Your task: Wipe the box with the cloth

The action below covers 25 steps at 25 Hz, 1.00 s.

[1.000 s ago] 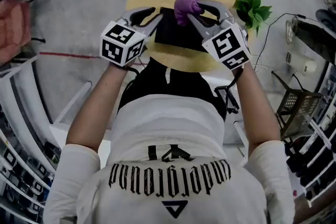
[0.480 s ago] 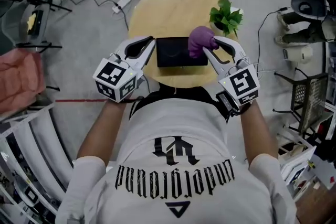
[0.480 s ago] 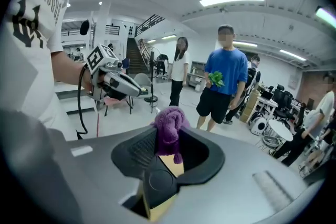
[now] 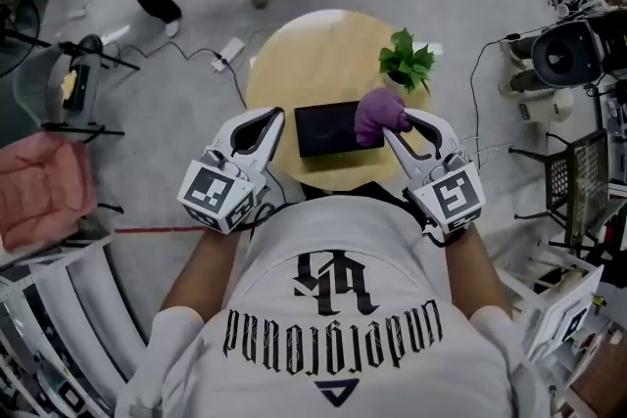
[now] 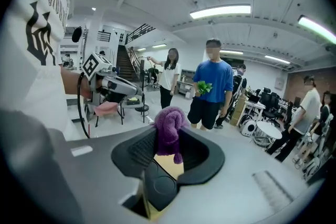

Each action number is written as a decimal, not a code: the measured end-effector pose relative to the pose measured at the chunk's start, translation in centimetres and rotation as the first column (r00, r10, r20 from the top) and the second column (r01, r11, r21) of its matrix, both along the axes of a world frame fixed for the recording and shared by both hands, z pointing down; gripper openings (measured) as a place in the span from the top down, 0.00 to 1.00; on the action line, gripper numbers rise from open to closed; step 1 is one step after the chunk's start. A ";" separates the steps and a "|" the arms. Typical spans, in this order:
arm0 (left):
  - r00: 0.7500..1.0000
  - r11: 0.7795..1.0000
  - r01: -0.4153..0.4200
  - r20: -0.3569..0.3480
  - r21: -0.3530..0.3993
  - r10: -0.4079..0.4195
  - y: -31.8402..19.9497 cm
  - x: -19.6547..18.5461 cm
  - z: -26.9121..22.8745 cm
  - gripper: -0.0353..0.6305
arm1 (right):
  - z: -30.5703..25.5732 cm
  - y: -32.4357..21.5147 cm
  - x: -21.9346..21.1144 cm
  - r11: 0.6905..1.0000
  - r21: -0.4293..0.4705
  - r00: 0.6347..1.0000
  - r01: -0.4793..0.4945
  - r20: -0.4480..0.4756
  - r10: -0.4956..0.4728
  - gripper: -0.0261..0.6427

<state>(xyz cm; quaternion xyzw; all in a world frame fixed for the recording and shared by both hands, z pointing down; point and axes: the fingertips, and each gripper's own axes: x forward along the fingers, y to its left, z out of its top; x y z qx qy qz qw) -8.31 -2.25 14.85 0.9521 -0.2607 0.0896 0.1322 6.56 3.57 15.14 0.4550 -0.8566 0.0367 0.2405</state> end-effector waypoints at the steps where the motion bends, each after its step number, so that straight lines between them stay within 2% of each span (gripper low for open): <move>1: 1.000 1.000 -0.007 -0.007 0.006 0.007 0.1 0.0 -0.2 0.94 | 0.0 0.1 0.1 1.000 0.002 1.000 -0.009 0.003 0.009 0.80; 5: 1.000 0.999 -0.024 -0.009 0.023 0.025 0.3 -0.1 -0.4 0.94 | -0.6 1.0 0.3 1.000 0.005 1.000 -0.019 0.008 0.019 0.80; 12: 1.000 0.997 0.016 -0.014 0.069 -0.016 1.5 1.4 -2.0 0.94 | -1.9 1.9 0.8 0.999 0.038 0.999 0.033 0.035 -0.035 0.80; 17: 0.995 0.992 0.094 -0.021 0.086 -0.093 4.3 3.1 -2.8 0.94 | -2.3 3.4 2.9 0.993 0.068 0.993 0.100 0.060 -0.104 0.80; 25: 0.976 0.973 0.219 -0.022 0.077 -0.218 12.7 7.3 -3.3 0.94 | -2.4 9.7 8.0 0.977 0.073 0.973 0.200 0.098 -0.207 0.80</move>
